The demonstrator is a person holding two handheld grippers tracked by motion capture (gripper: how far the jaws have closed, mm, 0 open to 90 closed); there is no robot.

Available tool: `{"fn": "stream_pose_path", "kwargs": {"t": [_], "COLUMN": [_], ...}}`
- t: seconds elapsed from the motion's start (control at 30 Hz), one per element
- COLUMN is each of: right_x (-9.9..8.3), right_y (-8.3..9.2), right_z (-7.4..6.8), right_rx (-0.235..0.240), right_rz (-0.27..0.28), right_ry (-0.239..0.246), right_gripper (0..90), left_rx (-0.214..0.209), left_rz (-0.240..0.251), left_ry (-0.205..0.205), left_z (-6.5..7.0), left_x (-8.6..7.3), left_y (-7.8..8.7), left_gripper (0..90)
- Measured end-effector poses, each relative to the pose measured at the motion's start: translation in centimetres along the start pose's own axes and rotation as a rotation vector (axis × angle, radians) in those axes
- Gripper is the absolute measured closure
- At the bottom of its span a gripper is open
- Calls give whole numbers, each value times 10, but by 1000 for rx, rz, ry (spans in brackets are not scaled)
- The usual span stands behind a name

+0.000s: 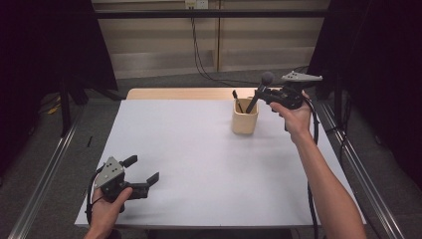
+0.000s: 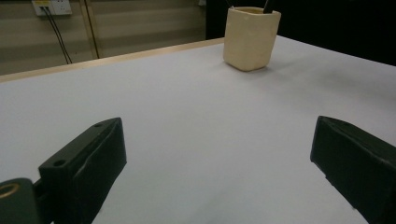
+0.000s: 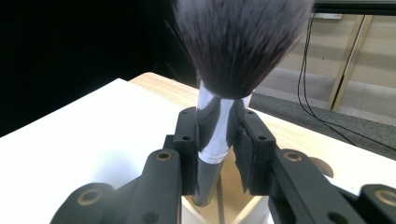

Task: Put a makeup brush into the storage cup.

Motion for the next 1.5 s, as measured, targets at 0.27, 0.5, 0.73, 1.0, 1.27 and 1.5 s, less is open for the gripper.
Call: {"fn": "stream_pose_path", "kwargs": {"t": [0.27, 0.5, 0.73, 1.0, 1.27, 1.5], "right_x": [-7, -16, -21, -25, -32, -41], "right_y": [-5, -9, -11, -15, -20, -24], "right_z": [0, 2, 4, 4, 5, 6], "right_rx": [-4, -6, -4, -8, -8, -8], "right_rz": [-13, -27, -25, -31, -43, -54], "right_ry": [21, 11, 13, 10, -2, -8], "right_gripper": [720, 720, 720, 720, 720, 720], "left_rx": [-4, -4, -4, -6, -4, 0], "left_rz": [0, -1, -4, -7, -10, -11], "left_ry": [6, 6, 5, 10, 8, 11], "left_z": [0, 0, 0, 0, -1, -2], "left_x": [0, 0, -1, -1, -2, -2], "left_y": [0, 0, 0, 0, 0, 0], "left_gripper": [35, 35, 35, 35, 35, 36]}}
Point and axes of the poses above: each handheld gripper's, and its own axes: y roughly backward along the jaws, x roughly out of its top, z roughly to its right, the point moved 10 cm from there along -y, roughly forward along the jaws, and after that the axes turned 9 degrees about -x, right-handed, at the moved point
